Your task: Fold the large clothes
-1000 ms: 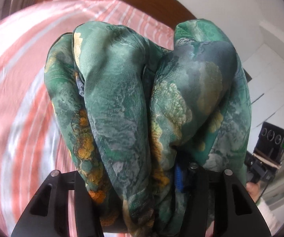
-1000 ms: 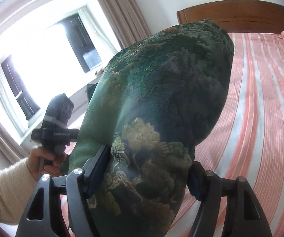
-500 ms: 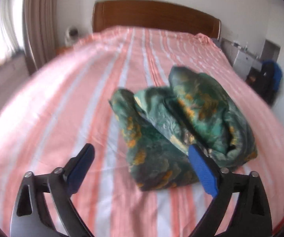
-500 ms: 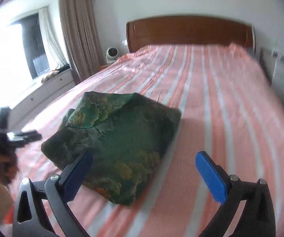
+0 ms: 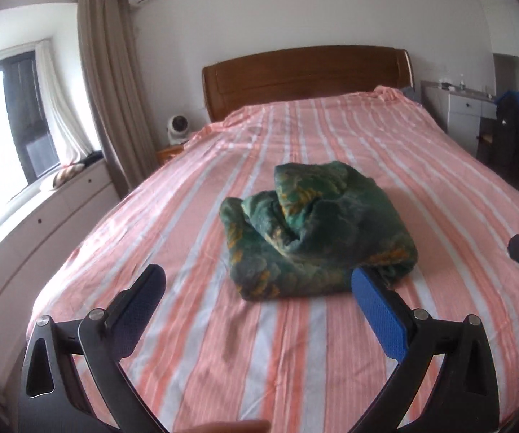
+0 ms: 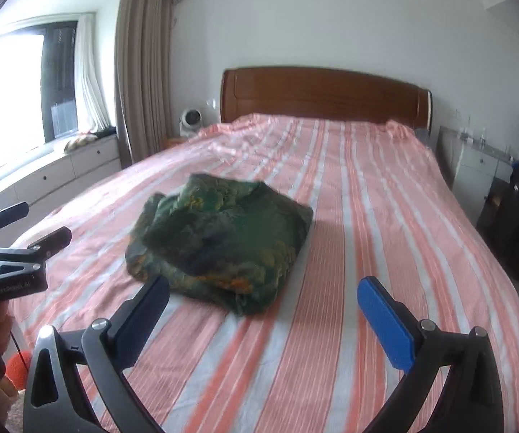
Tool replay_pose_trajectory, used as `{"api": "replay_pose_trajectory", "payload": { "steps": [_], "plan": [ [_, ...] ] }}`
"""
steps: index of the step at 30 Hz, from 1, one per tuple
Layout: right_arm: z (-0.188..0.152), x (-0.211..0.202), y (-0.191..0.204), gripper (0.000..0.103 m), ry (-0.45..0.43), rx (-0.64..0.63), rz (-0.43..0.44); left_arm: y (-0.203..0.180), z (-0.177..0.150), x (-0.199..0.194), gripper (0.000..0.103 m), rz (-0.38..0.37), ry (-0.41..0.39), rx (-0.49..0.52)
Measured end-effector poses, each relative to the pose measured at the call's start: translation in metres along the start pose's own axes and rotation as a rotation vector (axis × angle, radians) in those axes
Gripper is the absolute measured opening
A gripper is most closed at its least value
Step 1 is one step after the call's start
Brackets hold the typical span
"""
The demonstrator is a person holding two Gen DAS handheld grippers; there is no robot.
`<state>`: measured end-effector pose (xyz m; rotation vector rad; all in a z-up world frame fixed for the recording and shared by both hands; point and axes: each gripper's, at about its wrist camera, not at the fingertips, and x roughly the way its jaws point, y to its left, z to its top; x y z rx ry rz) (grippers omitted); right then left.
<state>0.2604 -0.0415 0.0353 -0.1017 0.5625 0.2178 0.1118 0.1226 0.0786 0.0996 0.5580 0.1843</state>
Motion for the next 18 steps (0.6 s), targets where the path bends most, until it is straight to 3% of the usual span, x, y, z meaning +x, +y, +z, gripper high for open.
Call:
{"api": "replay_pose_trajectory", "payload": {
  "steps": [6,11,18],
  "plan": [
    [-0.025,-0.023,0.009,0.103,0.088,0.000,-0.033,-0.014,-0.010,-0.033,0.103,-0.044,0.039,-0.001],
    [-0.035,-0.040,0.015,0.103,0.104,-0.027,-0.042,-0.022,-0.011,-0.052,0.103,-0.056,0.032,-0.004],
    [-0.040,-0.054,0.014,0.103,0.103,-0.026,-0.054,-0.028,-0.012,-0.064,0.103,-0.129,0.046,-0.016]
  ]
}}
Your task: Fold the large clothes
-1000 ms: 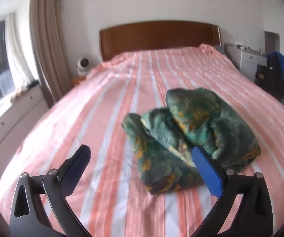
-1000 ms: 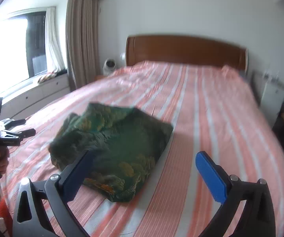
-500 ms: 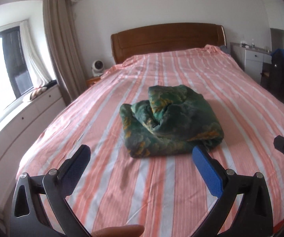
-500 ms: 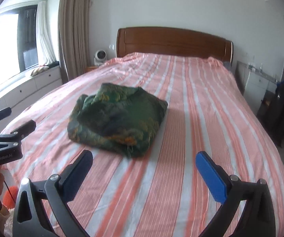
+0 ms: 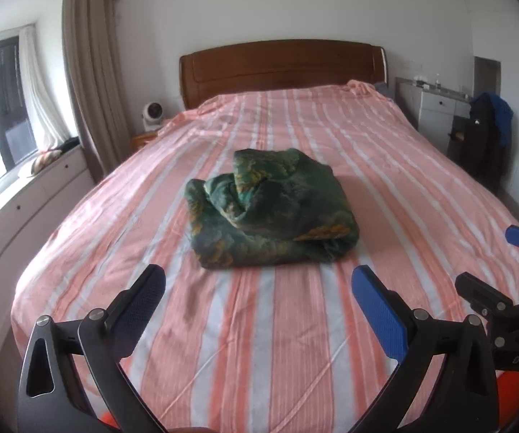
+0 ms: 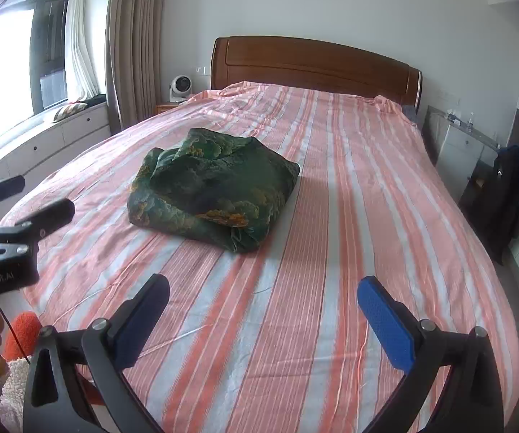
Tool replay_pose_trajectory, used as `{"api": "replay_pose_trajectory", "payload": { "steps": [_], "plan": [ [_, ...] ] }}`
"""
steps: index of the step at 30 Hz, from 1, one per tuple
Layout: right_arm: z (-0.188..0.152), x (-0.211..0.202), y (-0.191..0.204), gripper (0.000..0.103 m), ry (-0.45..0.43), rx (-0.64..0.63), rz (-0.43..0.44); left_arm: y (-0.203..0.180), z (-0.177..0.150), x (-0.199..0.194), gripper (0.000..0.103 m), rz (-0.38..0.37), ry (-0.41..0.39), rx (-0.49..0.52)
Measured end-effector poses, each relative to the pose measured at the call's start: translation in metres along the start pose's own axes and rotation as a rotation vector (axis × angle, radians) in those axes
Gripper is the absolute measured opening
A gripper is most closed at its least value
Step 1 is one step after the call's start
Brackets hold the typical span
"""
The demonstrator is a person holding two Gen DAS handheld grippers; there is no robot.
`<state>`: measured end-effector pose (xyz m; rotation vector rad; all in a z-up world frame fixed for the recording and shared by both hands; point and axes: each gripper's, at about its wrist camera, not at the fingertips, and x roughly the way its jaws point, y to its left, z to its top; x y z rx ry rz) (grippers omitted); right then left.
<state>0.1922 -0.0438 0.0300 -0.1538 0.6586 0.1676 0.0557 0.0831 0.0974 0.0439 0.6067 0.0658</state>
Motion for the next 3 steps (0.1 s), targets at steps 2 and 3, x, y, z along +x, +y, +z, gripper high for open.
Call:
{"api": "replay_pose_trajectory", "payload": {
  "steps": [2,3],
  "plan": [
    [0.0005,-0.0031,0.0006,0.103,-0.006,0.001,0.003,-0.0023,-0.0004,-0.0031,0.103,0.008,-0.010,0.003],
    [0.0010,-0.0046,0.0013,0.103,-0.010,-0.001,0.004,-0.0036,-0.0006,-0.0052,0.103,0.014,-0.018,0.009]
  ]
}}
